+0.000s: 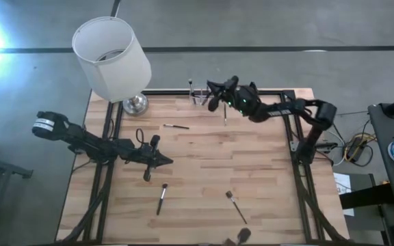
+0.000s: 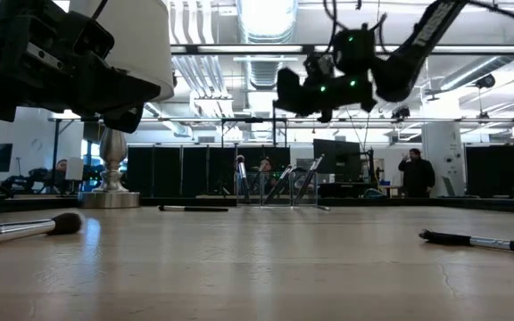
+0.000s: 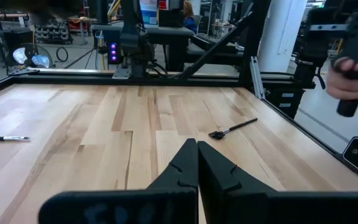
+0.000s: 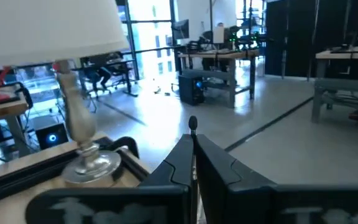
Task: Put items in baskets/containers
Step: Put the eyeshadow brush into the transparent organizer
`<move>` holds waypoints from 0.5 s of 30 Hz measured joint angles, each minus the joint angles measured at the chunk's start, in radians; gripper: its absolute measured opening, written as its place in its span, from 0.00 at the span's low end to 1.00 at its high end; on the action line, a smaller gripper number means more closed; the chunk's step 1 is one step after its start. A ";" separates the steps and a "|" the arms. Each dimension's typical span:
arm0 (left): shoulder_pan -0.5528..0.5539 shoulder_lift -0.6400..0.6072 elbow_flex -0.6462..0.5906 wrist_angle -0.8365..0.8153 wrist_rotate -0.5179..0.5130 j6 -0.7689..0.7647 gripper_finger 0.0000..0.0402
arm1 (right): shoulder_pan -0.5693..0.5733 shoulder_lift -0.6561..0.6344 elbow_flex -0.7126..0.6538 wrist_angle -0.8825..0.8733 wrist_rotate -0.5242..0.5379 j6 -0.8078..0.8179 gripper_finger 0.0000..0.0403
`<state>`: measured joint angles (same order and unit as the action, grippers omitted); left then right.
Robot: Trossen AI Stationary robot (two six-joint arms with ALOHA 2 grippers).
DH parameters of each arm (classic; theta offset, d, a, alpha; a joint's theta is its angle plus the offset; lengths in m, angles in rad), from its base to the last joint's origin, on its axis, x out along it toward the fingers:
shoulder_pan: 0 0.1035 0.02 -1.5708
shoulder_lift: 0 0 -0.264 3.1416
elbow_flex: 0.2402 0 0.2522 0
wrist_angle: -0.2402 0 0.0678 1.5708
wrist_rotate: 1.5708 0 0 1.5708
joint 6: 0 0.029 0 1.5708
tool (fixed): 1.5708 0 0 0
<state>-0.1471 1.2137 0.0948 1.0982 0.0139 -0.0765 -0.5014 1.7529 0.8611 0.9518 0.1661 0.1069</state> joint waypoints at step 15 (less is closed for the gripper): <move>0.001 0.000 0.000 -0.003 0.000 0.001 0.00 | -0.096 0.146 0.111 -0.021 -0.019 0.057 0.02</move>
<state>-0.1459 1.2137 0.0948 1.0948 0.0139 -0.0757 -0.5972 1.8994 0.9721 0.9308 0.1471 0.1638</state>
